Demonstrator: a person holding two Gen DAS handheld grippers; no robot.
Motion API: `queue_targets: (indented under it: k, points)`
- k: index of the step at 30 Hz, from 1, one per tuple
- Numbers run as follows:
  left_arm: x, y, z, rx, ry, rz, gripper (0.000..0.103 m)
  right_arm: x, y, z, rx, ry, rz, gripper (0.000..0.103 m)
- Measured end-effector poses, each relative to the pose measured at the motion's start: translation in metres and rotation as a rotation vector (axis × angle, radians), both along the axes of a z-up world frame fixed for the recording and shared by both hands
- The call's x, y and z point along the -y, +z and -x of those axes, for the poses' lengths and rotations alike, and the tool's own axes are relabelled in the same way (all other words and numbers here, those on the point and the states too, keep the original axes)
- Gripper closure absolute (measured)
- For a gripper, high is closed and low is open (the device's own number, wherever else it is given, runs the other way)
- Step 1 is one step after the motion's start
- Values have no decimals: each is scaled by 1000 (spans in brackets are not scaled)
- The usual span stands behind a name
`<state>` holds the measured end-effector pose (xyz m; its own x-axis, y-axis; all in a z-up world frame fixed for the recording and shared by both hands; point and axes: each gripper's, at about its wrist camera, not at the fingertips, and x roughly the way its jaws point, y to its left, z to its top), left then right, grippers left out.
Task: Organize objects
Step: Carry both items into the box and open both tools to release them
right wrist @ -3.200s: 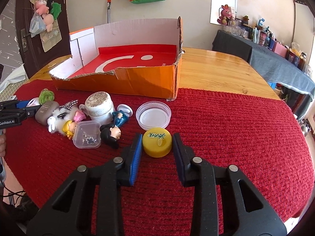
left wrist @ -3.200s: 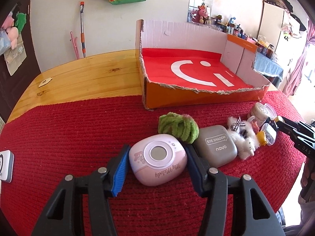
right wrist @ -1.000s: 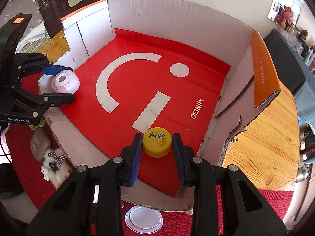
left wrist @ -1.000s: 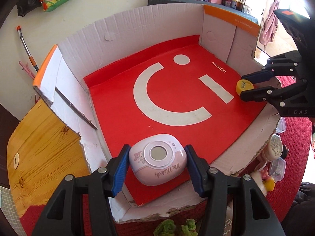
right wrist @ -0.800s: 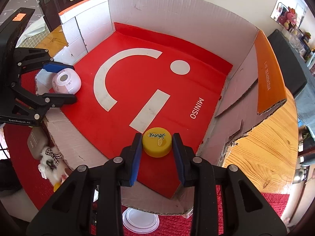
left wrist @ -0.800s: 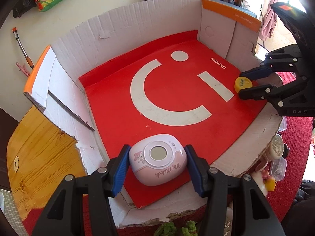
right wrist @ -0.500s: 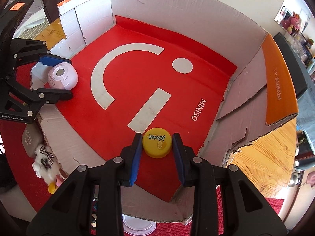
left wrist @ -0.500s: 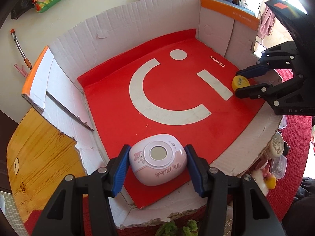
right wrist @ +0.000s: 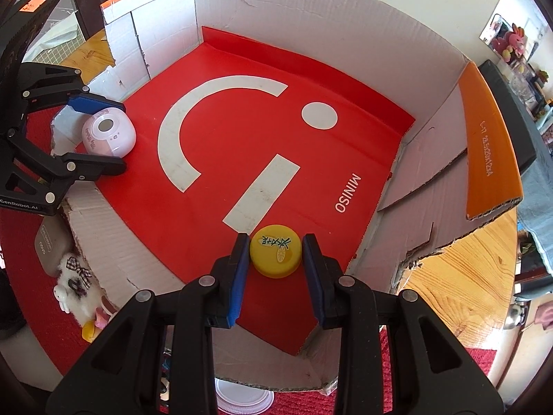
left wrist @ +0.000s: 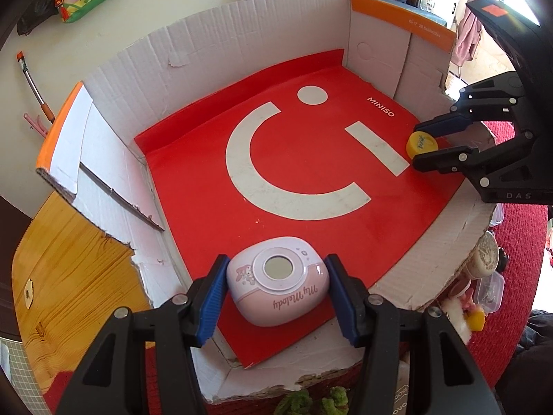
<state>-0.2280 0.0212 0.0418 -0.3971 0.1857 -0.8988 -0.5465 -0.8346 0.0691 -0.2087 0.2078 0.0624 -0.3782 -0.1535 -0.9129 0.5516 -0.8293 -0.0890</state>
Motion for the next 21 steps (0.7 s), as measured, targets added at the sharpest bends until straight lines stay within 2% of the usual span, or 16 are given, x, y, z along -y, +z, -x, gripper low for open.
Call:
queue_targets:
  k: [21]
  points:
    - [1,2,2,-8,1,-9,44,-3,4,-8,7,0,-5,73]
